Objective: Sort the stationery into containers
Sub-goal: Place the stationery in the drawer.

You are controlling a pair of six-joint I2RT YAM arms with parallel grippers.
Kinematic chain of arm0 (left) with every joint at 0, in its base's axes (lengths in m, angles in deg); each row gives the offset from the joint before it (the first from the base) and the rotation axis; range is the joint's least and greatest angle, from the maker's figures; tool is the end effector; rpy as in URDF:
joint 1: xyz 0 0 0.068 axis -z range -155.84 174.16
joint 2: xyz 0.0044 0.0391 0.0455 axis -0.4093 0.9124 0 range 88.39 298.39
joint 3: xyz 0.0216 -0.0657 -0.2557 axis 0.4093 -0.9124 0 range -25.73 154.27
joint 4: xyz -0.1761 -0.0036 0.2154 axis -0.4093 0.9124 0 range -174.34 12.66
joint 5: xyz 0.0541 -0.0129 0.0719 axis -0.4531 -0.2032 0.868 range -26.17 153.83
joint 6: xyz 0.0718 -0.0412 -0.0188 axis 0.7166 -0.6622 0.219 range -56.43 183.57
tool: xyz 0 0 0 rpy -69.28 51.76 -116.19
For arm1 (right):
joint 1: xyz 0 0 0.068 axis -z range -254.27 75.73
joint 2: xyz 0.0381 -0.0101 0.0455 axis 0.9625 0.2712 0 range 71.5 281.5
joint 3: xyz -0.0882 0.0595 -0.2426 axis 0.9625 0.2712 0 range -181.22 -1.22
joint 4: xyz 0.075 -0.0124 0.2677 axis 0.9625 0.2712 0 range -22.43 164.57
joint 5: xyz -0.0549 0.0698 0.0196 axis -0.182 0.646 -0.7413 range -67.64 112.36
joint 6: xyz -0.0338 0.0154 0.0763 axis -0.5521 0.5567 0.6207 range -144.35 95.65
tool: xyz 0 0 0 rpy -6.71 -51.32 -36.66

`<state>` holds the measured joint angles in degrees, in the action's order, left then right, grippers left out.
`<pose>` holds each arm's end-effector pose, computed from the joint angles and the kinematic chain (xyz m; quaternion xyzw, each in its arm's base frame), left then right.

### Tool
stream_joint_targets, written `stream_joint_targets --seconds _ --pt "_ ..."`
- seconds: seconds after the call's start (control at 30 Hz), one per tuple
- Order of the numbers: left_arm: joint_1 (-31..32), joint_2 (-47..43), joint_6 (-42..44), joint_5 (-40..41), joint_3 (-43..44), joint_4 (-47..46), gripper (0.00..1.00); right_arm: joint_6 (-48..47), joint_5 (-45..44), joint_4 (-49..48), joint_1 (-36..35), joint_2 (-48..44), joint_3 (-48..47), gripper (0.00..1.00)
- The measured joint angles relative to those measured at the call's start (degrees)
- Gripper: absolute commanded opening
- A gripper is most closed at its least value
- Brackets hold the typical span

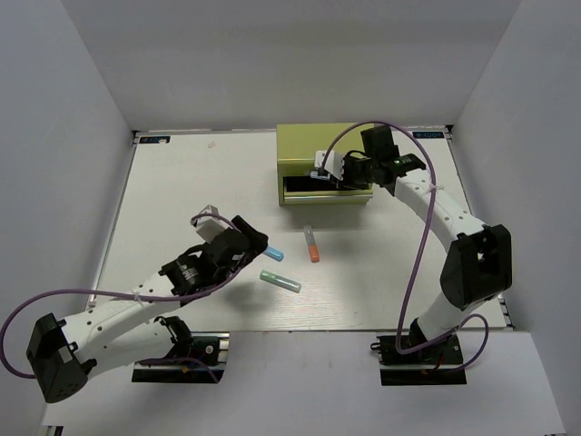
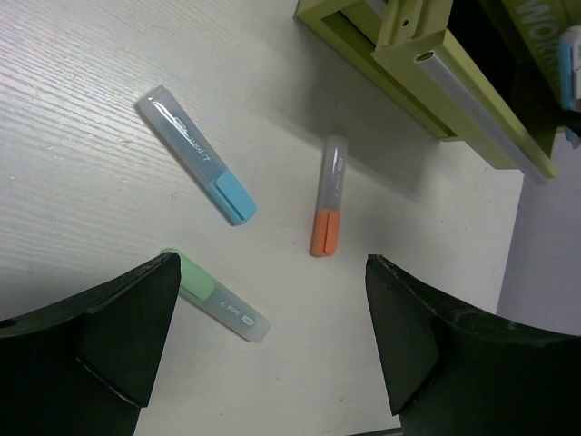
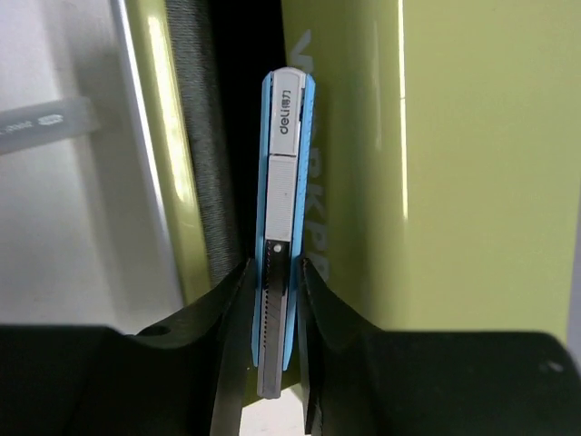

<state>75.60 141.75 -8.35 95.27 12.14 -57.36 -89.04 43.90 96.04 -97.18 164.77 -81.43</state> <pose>0.1789 -0.1620 0.2134 -0.2641 0.8476 -0.2238 0.4023 0.3685 0.1856 0.2729 -0.6754 0.5935 0.0154 0.4375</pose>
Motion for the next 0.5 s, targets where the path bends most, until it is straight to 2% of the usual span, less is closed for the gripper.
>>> stream_joint_targets --seconds 0.03,0.07,0.1,0.2,0.27,0.33,0.37,0.4,0.43,0.47,0.5 --pt "0.00 -0.52 -0.24 -0.04 -0.07 0.02 0.93 -0.48 -0.39 0.07 -0.02 0.68 -0.61 0.35" --pt "0.00 -0.90 -0.48 -0.13 -0.07 0.02 0.93 -0.96 -0.68 0.09 -0.04 1.18 -1.20 0.47" --pt "0.00 -1.14 -0.61 -0.22 -0.07 0.02 0.93 -1.16 -0.85 0.15 -0.04 1.64 -1.77 0.52" --pt "0.00 -1.62 -1.11 -0.42 -0.57 0.02 0.93 -1.75 -0.61 1.79 -0.13 2.14 -2.95 0.58" --pt "0.00 -1.66 -1.44 -0.50 -0.94 0.22 0.93 -1.97 -0.48 1.97 -0.52 2.14 -3.02 0.58" --pt "0.00 -1.66 -1.62 -0.52 -0.98 0.37 0.93 -2.08 -0.42 1.97 -0.63 2.14 -3.02 0.50" --pt "0.00 -1.66 -1.64 -0.52 -0.98 0.39 0.93 -2.01 -0.39 1.97 -0.63 2.14 -3.06 0.42" --pt "0.00 -1.64 -1.66 -0.55 -0.98 0.39 0.93 -1.97 -0.26 1.92 -0.61 2.14 -3.06 0.20" --pt "0.00 -1.57 -1.66 -0.55 -0.98 0.39 0.93 -1.99 0.02 1.92 -0.57 2.14 -3.08 0.10" --pt "0.00 -1.44 -1.68 -0.55 -0.98 0.37 0.93 -1.51 1.03 2.29 -0.46 2.14 -3.32 0.00" --pt "0.00 -1.27 -1.68 -0.55 -0.98 0.39 0.93 -1.53 2.19 2.75 -0.35 2.14 -3.72 0.00"
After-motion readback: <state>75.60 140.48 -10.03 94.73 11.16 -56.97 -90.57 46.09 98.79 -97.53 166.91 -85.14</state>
